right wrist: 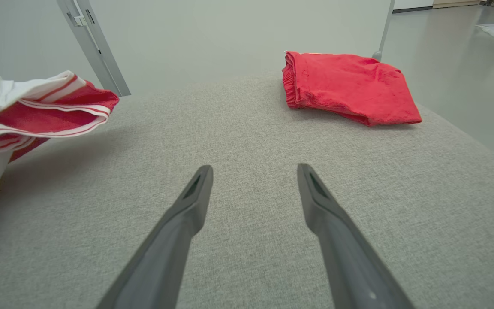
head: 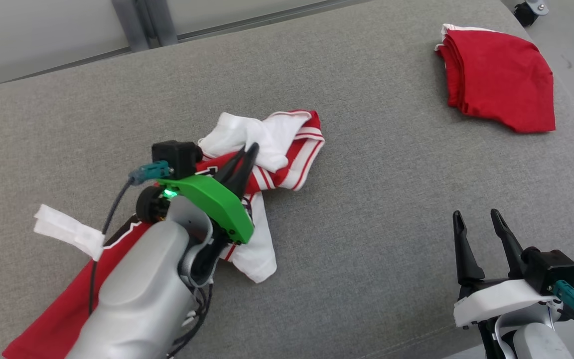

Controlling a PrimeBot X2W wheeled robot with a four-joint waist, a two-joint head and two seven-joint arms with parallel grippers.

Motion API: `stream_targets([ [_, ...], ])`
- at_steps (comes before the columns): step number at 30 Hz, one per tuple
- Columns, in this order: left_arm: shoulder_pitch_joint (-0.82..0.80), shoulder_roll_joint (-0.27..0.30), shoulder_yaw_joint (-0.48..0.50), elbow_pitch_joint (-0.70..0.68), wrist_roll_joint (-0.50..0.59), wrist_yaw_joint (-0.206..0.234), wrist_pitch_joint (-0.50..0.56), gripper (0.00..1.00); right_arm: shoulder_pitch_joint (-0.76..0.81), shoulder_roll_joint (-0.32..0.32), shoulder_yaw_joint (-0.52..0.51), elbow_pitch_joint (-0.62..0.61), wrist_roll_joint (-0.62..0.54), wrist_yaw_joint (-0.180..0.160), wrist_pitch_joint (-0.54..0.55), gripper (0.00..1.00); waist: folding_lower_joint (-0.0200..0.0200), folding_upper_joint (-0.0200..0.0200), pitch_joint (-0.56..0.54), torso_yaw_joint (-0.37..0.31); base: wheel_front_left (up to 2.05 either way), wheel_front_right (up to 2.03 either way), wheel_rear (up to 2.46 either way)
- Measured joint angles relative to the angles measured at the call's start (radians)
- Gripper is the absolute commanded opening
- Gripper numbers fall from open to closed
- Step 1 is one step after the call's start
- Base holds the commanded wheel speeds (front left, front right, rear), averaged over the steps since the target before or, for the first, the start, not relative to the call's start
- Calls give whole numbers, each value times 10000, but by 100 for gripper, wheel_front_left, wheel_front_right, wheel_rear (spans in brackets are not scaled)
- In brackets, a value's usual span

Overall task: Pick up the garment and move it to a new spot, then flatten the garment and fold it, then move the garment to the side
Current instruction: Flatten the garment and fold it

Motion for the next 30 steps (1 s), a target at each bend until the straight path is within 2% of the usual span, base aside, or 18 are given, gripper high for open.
stream_targets([
  [2, -196, 232, 188, 119, -146, 222, 322, 0, 3, 0, -40, 35, -17, 0, 0, 100, 0, 0, 45, -30, 0, 0, 0],
  [3, -265, 274, 307, 272, -268, 324, 460, 15, 3, 0, -50, 58, -21, 0, 0, 100, 0, 0, 69, -42, 0, 0, 0],
  [5, -407, 328, 608, 686, -366, 667, 399, 98, 0, 0, -31, 92, -33, 0, 0, 100, 0, 0, 119, -68, 0, 0, 0],
  [9, -705, 199, 1413, 1716, -865, 1252, -263, 100, -128, 0, 82, 136, -29, 0, 0, 100, 0, 0, 221, -168, 0, 0, 0],
  [12, -765, 169, 1645, 2182, -821, 1375, -1020, 100, -158, 4, 84, 132, -10, 0, 2, 100, 0, 0, 273, -214, 0, 0, 0],
  [14, -771, 192, 1657, 2326, -648, 1381, -1553, 100, -142, -2, 54, 134, -6, 0, 0, 100, 0, 0, 266, -192, 0, 0, 0],
  [16, -745, 234, 1664, 2224, -483, 1206, -1866, 100, -108, 4, 23, 134, -4, 0, 0, 100, 0, 0, 233, -152, 0, 0, 0],
  [20, -209, 278, 1250, 1444, 205, 1034, -2075, 100, 99, 2, -52, 150, -6, 0, 0, 100, 0, 0, 113, -31, 0, 0, 0],
  [23, 671, 286, 437, 512, 717, 905, -1885, 100, 136, 2, -56, 153, -15, 0, 0, 100, 0, 0, -19, 108, 0, 0, 0],
  [30, 2360, 263, -1413, -1739, 1047, 796, 249, 100, 237, 2, -111, 142, -75, 0, 0, 100, 0, 0, -178, 513, 0, 0, 0],
])
